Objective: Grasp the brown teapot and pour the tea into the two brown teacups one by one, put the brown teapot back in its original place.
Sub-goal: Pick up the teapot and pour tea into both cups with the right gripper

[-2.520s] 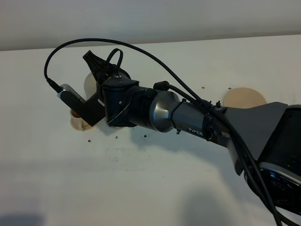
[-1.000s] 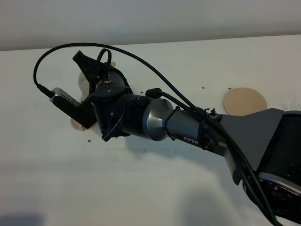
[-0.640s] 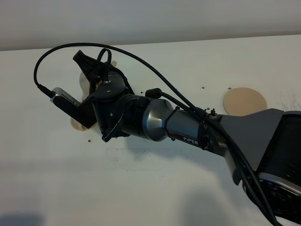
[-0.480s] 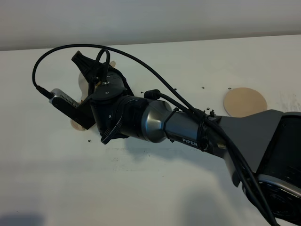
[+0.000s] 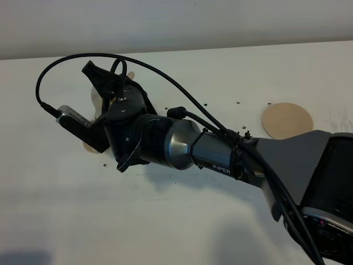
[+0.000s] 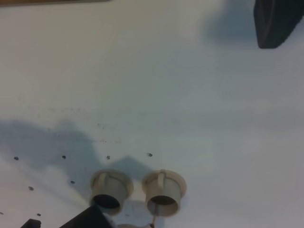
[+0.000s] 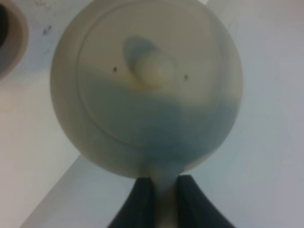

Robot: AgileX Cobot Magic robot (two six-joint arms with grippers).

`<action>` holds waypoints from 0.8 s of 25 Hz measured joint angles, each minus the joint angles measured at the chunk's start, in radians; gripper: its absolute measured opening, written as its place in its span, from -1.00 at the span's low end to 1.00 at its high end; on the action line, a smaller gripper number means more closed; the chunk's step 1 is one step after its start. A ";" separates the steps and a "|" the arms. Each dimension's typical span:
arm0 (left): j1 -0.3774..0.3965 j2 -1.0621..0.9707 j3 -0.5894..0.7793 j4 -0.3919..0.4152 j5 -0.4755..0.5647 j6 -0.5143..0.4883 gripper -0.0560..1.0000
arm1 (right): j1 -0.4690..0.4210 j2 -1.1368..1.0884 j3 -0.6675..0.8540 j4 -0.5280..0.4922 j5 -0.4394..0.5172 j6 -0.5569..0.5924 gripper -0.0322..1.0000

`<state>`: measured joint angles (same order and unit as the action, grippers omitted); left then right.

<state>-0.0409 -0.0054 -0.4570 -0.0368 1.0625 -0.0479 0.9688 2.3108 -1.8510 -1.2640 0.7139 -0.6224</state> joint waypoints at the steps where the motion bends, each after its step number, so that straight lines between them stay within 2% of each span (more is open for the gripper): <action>1: 0.000 0.000 0.000 0.000 0.000 0.000 -0.26 | 0.001 0.000 0.000 -0.005 0.003 0.004 -0.75; 20: 0.000 0.000 0.000 0.000 0.000 0.000 -0.26 | 0.013 0.000 0.000 -0.039 0.032 0.030 -0.75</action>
<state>-0.0409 -0.0054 -0.4570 -0.0368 1.0625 -0.0479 0.9815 2.3108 -1.8510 -1.3029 0.7456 -0.5928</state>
